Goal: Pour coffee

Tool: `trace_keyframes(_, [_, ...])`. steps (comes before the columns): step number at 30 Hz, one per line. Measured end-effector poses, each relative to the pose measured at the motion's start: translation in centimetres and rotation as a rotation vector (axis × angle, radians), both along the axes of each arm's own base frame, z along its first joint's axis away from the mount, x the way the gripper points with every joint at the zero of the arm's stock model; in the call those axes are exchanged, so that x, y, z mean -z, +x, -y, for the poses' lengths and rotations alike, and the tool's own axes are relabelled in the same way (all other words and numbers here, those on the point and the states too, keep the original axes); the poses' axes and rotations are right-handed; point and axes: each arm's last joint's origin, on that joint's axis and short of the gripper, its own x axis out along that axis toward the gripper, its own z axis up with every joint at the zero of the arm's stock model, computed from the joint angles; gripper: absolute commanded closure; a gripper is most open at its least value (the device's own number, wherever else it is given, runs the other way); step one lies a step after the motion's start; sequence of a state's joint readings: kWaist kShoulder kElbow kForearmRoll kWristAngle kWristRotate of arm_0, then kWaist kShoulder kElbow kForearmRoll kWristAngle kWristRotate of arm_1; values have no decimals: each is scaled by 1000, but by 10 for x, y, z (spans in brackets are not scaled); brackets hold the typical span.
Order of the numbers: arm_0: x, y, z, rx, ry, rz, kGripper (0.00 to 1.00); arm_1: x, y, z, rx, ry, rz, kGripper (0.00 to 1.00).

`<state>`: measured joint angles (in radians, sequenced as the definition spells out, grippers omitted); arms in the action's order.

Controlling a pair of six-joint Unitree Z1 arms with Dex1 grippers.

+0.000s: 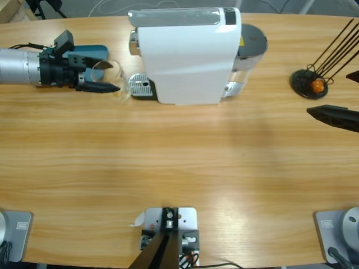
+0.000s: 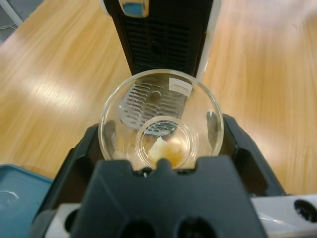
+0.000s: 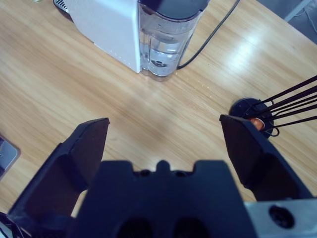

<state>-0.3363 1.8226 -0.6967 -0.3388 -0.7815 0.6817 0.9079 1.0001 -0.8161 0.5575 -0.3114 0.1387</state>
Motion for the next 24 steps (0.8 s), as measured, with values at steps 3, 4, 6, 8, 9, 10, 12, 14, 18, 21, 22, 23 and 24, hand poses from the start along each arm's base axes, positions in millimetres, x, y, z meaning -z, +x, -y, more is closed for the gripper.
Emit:
trace_keyframes(3, [-6,7,3,2,-1,20,1000,0,1,0,2,-1,-1,7])
trace_keyframes(4, [-9,10,4,2,-1,23,1000,0,1,0,3,-1,-1,5])
trace_keyframes(6, [-13,16,7,5,3,27,1000,0,1,0,3,0,0,4])
trace_keyframes(8, [-16,21,13,16,13,28,1000,0,1,0,3,3,2,4])
trace_keyframes(9, [-16,23,16,22,18,23,1000,0,1,-1,3,5,4,4])
trace_keyframes(10, [-14,24,18,27,24,17,1000,-1,1,-1,3,6,5,4])
trace_keyframes(12, [-10,25,20,37,35,8,1000,-1,1,-1,3,8,6,4])
trace_keyframes(14, [-7,25,20,46,45,4,1000,-1,1,-1,3,8,7,5])
trace_keyframes(18, [-5,27,23,55,50,0,1000,-1,1,-1,5,9,7,6])
trace_keyframes(21, [-4,28,28,66,53,-9,1000,-1,2,-1,7,13,10,6])
trace_keyframes(22, [-5,29,29,69,53,-7,1000,-1,2,-1,7,13,10,5])
trace_keyframes(23, [-5,30,31,71,56,-3,1000,-1,2,-1,7,13,10,7])
trace_keyframes(24, [-6,30,34,71,63,3,1000,-1,2,-1,7,13,10,6])
